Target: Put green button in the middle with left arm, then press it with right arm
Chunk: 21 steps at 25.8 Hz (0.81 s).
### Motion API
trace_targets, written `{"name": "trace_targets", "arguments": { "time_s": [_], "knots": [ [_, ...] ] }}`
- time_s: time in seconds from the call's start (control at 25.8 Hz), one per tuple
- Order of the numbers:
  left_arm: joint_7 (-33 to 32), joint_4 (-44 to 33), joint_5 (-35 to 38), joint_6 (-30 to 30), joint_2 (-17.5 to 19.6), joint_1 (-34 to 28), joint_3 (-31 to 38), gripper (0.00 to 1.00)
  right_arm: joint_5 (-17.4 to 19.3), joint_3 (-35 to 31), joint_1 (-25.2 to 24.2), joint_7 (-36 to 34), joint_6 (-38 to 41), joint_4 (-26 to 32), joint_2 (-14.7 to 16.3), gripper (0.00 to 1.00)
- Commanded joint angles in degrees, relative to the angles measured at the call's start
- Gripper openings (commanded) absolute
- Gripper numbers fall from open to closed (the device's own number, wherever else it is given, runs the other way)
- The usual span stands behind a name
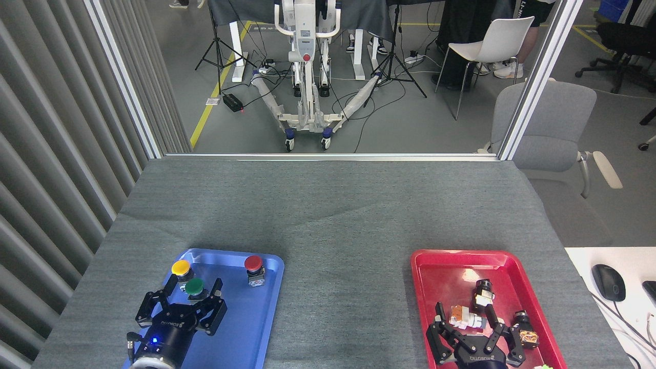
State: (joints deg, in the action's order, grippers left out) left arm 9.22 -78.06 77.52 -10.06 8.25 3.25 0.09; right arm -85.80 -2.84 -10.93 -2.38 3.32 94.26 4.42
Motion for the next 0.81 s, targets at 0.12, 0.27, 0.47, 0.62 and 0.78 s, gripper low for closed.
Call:
{"name": "trace_targets", "arguments": {
  "time_s": [0.12,0.27,0.47,0.62,0.78],
  "knots": [
    [0.3,-0.7,-0.3,1.7,-0.2,-0.3,0.0,1.0,-0.2,-0.4,0.5,0.0,-0.6,0.4,0.3,0.99],
    [0.5,-0.6,-0.5,2.5,-0.2,-0.2,0.0,1.0,-0.1,-0.3,0.6,0.0,-0.8,0.5,0.8,0.99],
    [0.5,-0.5,-0.5,2.8,-0.2,-0.2,0.0,1.0,0.3,-0.1,-0.4,0.6,-0.8,1.3,0.7,1.0],
    [0.5,-0.5,-0.5,2.9,-0.2,-0.2,0.0,1.0,0.3,0.0,-0.3,0.6,-0.6,1.3,0.9,1.0],
    [0.5,-0.6,-0.5,2.9,-0.2,-0.2,0.0,1.0,0.3,0.0,-0.4,0.5,0.0,1.5,1.0,1.0]
  ]
}}
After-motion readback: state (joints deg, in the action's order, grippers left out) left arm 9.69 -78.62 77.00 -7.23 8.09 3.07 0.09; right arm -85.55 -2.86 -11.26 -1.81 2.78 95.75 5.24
